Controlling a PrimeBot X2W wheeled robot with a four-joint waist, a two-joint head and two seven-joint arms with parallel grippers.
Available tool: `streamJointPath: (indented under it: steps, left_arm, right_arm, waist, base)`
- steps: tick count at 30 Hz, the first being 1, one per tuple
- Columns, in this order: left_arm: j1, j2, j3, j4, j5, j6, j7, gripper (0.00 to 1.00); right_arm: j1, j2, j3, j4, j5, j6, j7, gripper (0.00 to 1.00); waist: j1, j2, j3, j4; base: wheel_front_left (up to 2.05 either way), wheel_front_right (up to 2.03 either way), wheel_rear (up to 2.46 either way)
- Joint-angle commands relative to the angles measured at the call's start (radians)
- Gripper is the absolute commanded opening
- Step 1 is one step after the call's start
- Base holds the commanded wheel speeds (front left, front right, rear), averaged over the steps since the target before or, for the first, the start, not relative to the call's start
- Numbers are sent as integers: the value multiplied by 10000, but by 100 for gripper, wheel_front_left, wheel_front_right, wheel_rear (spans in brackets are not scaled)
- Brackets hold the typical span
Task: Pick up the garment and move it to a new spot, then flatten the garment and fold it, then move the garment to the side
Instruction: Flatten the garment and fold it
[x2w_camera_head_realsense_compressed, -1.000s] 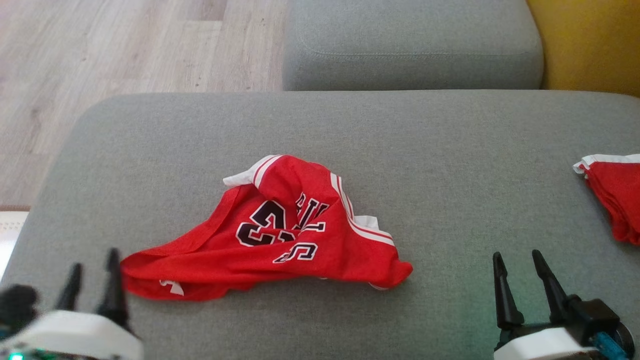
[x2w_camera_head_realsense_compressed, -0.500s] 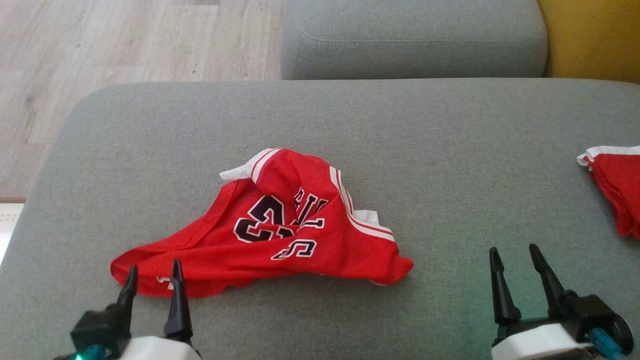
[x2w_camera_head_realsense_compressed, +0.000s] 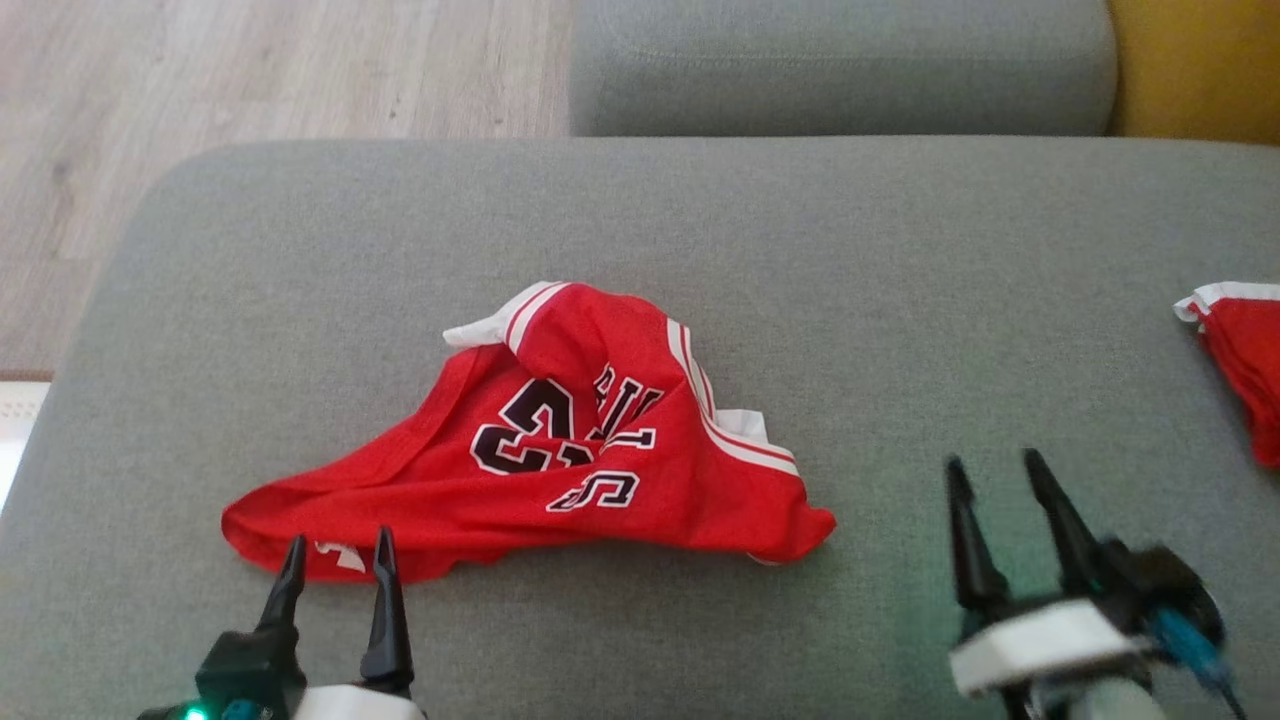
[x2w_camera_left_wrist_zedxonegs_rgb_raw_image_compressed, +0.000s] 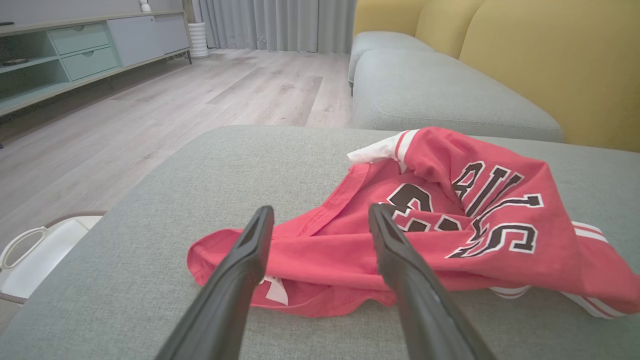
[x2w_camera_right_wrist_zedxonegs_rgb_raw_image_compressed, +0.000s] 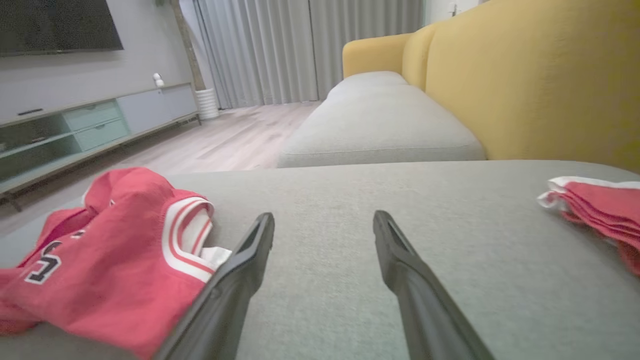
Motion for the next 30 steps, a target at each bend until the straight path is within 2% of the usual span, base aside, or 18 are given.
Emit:
streamJointPath:
  steps: [1, 3, 8, 13, 19, 23, 27, 28, 30]
  left_arm:
    - [-443, 48, 461, -217, 101, -47, -123, 100]
    - [-465, -61, 562, -126, 191, -189, -123, 100]
    - [-704, -402, 593, 145, 358, -624, -124, 100]
    - [-1086, -901, 552, 535, 568, -1049, -124, 100]
    - [-1107, -1316, 702, 789, 760, -1330, -124, 100]
    - [-1107, -1572, 843, 853, 897, -1492, -124, 100]
    - [-1125, -1771, 989, 905, 1058, -1675, -124, 100]
    - [-1128, -1814, 1035, 922, 1095, -1715, -124, 100]
    - [-1122, -1897, 1133, 962, 1168, -1783, -124, 100]
  right_arm:
    - [-784, -89, 395, -274, 77, 67, 39, 100]
    - [-1357, -89, 867, -56, 237, 67, 668, 100]
    - [-3114, -297, 2001, 1074, 1123, 67, 3288, 100]
    - [-4560, -1012, 2907, 2554, 1952, 67, 5140, 100]
    - [-5212, -1372, 3660, 3543, 2851, 67, 6336, 100]
    - [-5539, -1617, 3941, 3963, 2960, 67, 6674, 100]
    - [-5769, -1574, 4146, 4326, 3222, 67, 7029, 100]
    - [-5806, -1531, 4194, 4376, 3356, 67, 7105, 87]
    - [-5840, -1406, 4231, 4395, 3806, 67, 7185, 9]
  waist:
    - [0, 0, 99, 20]
    - [0, 0, 187, 45]
    - [0, 0, 442, 358]
    - [0, 0, 583, 1017]
    - [0, 0, 687, 1428]
    - [0, 0, 808, 1574]
    - [0, 0, 984, 1665]
    - [0, 0, 1018, 1666]
    - [0, 0, 1056, 1652]
  base:
    - [0, 0, 0]
    - [0, 0, 0]
    - [0, 0, 0]
    - [0, 0, 0]
    - [0, 0, 0]
    - [0, 0, 0]
    - [0, 0, 0]
    - [0, 0, 0]
    - [0, 0, 0]
